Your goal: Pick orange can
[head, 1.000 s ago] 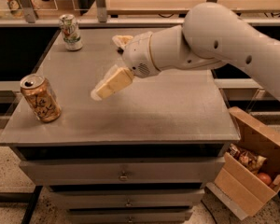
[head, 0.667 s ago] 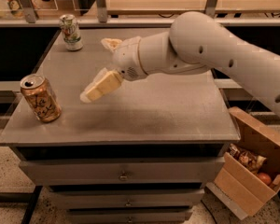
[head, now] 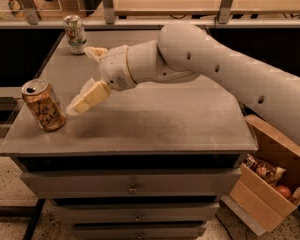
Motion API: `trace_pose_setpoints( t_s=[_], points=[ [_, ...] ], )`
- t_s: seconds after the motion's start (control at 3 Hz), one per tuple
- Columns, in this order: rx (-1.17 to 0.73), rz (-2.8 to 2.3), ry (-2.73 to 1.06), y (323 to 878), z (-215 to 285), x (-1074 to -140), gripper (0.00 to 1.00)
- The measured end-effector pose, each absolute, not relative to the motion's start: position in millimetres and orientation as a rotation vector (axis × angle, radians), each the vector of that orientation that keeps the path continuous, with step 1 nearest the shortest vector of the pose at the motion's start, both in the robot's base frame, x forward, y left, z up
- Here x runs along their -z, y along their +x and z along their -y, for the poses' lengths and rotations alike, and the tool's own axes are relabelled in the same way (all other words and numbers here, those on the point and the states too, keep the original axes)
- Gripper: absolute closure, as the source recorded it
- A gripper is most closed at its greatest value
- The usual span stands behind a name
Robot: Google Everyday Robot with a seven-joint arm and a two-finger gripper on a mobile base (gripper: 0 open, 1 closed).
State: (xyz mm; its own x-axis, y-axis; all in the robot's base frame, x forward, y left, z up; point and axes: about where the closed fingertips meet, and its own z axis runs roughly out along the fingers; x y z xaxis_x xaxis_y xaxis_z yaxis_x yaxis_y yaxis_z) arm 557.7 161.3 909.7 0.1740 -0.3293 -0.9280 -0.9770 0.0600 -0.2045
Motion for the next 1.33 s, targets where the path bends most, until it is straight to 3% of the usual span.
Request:
trace_pose_setpoints(
  t_s=[1.33],
  points=[
    [-1.058,-1.217,-1.582,526,-232,-895,0.0]
  ],
)
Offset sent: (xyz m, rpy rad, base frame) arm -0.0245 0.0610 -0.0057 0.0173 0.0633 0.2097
